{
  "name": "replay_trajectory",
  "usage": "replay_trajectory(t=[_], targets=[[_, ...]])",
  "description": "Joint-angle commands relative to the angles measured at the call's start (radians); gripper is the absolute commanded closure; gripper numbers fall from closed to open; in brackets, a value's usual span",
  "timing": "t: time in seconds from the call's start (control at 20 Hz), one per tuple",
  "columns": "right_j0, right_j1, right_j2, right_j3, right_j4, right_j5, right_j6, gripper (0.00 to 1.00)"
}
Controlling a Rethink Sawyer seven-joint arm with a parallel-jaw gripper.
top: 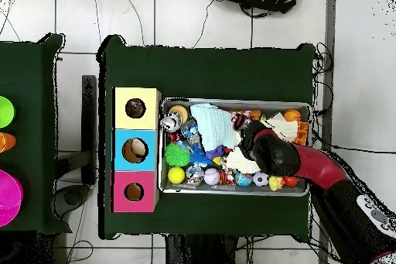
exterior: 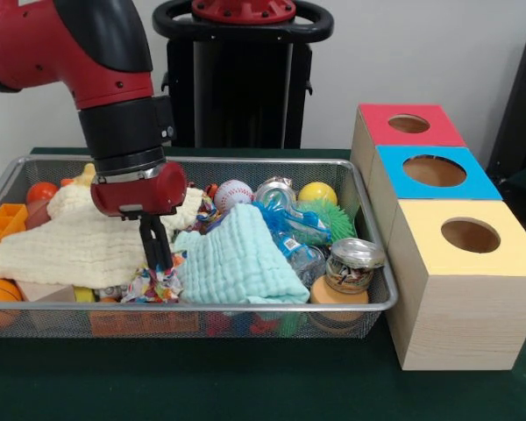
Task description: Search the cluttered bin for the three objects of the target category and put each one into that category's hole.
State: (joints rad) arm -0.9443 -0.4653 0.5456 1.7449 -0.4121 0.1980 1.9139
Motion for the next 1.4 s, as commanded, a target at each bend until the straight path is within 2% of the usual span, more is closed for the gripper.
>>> replay_trajectory(t=[0.05, 0.2, 0.35, 0.45, 0.65, 1.0, 1.3, 1.4], targets=[[0.003, -0.007, 0.053, -0.057, -0.033, 0.035, -0.031, 1.0], [0.007, -0.089, 0.06, 0.013, -0.007, 0.063, -0.005, 1.0], [0.067, -0.305, 0.017, 0.115, 0.055, 0.144, 0.062, 1.0], [0.092, -0.406, 0.001, 0.154, 0.101, 0.217, 0.076, 1.0], [0.114, -0.523, -0.011, 0.204, 0.181, 0.318, 0.081, 1.0], [0.1, -0.519, 0.002, 0.245, 0.206, 0.261, 0.062, 1.0], [0.209, -0.535, -0.069, 0.277, 0.232, 0.191, 0.177, 1.0], [0.241, -0.515, -0.095, 0.269, 0.228, 0.156, 0.197, 1.0]])
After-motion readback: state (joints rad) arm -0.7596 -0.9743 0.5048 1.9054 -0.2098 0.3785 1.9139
